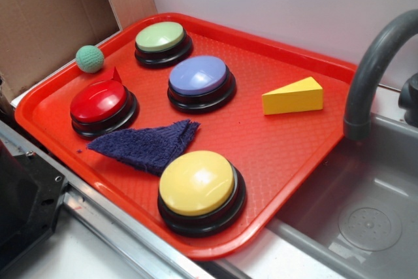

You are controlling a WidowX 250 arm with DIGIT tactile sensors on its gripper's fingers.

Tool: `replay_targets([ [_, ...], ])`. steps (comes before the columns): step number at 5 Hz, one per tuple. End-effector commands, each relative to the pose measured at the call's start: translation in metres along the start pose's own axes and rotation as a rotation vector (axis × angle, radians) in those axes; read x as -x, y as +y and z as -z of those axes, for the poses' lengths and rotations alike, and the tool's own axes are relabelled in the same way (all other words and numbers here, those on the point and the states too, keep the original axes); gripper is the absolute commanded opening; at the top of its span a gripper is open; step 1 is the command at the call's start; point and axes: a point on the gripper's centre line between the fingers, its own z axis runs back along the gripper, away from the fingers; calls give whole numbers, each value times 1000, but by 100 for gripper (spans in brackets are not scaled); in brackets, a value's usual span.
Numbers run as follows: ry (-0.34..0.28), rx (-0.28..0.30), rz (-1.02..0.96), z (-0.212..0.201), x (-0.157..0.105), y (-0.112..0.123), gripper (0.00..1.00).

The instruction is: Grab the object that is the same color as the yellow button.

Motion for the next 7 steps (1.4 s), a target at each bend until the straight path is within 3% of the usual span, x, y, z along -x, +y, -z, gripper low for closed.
replay_targets([
  [1,0,0,0,0,0,0,100],
  [3,-2,27,-188,3,-71,3,100],
  [4,5,52,-227,9,-120,-6,100],
  [6,9,-18,92,8,-204,-120,100],
  [7,45,-56,218,25,-209,-153,100],
])
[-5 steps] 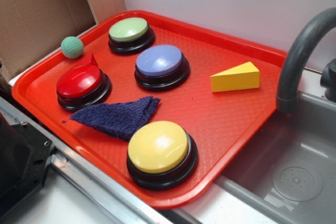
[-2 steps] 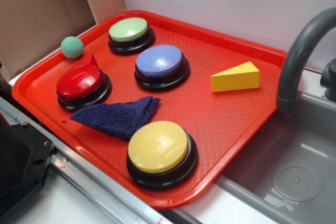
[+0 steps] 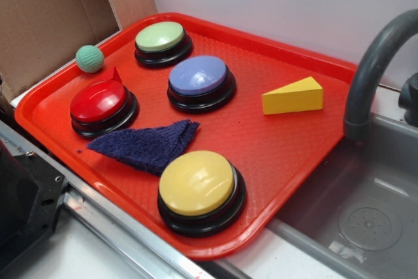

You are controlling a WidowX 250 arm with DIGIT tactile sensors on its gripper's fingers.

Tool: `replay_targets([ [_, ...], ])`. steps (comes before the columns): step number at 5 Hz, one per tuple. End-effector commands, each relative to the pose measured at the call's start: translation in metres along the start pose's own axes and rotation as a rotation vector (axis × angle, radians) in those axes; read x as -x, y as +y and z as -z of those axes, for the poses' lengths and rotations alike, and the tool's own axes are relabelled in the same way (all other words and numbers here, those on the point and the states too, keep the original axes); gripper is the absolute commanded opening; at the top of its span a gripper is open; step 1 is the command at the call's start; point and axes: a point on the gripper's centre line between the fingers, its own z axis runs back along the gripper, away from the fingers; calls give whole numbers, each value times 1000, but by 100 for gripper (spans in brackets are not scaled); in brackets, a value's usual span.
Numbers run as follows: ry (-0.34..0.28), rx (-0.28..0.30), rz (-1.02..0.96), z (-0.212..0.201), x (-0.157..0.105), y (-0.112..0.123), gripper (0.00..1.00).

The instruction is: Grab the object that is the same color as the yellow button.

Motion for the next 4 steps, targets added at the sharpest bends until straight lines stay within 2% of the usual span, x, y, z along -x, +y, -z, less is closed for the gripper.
replay_targets([
  [1,-38,-67,318,10,7,-48,100],
  [2,-98,-8,522,23,43,-23,100],
  [3,-87,27,599,39,58,-6,100],
  [4,0,25,633,71,55,-4,100],
])
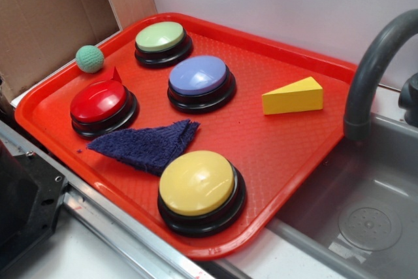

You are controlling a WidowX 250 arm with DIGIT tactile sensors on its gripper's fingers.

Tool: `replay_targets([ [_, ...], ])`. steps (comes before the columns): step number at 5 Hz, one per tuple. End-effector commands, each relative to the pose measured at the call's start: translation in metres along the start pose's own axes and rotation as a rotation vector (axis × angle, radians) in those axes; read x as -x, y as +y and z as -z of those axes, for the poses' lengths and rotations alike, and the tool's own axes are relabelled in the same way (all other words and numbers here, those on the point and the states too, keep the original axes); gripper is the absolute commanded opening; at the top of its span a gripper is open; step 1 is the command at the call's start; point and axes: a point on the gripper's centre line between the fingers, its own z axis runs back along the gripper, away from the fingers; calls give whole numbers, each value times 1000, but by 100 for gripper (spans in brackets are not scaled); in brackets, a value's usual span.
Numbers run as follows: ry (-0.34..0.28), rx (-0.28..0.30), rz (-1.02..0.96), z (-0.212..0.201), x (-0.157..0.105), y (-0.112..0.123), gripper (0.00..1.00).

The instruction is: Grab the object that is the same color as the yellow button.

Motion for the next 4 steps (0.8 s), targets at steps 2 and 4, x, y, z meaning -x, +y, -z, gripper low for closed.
replay_targets([
  [2,60,3,-63,29,12,-5,100],
  [4,63,29,153,63,-12,2,100],
])
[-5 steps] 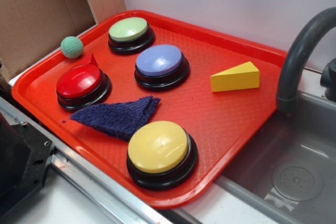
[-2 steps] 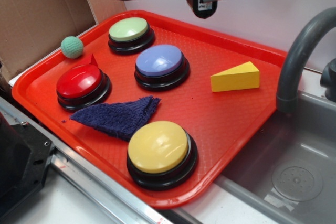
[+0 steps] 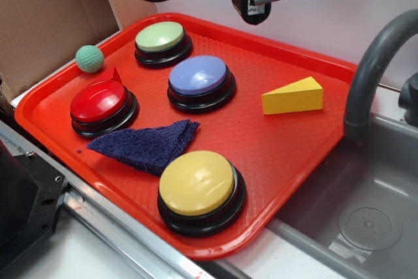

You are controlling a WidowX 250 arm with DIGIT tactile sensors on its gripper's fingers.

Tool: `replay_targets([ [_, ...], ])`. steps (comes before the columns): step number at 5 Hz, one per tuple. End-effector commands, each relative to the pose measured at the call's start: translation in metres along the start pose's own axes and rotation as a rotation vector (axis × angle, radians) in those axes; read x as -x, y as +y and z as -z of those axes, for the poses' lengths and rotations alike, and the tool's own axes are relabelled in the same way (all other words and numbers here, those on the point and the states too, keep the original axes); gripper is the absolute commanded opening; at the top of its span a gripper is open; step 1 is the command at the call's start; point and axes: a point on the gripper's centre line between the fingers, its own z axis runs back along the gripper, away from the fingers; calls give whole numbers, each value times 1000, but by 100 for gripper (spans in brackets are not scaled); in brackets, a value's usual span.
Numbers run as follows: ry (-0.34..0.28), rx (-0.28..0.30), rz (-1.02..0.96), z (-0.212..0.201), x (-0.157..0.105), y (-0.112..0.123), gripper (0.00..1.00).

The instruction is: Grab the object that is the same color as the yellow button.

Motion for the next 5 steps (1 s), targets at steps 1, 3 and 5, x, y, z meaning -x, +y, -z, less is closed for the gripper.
replay_targets([
  [1,-53,83,300,53,-42,-16,100],
  [3,32,148,383,101,-58,-26,100],
  [5,103,119,375,111,-63,-35,0],
])
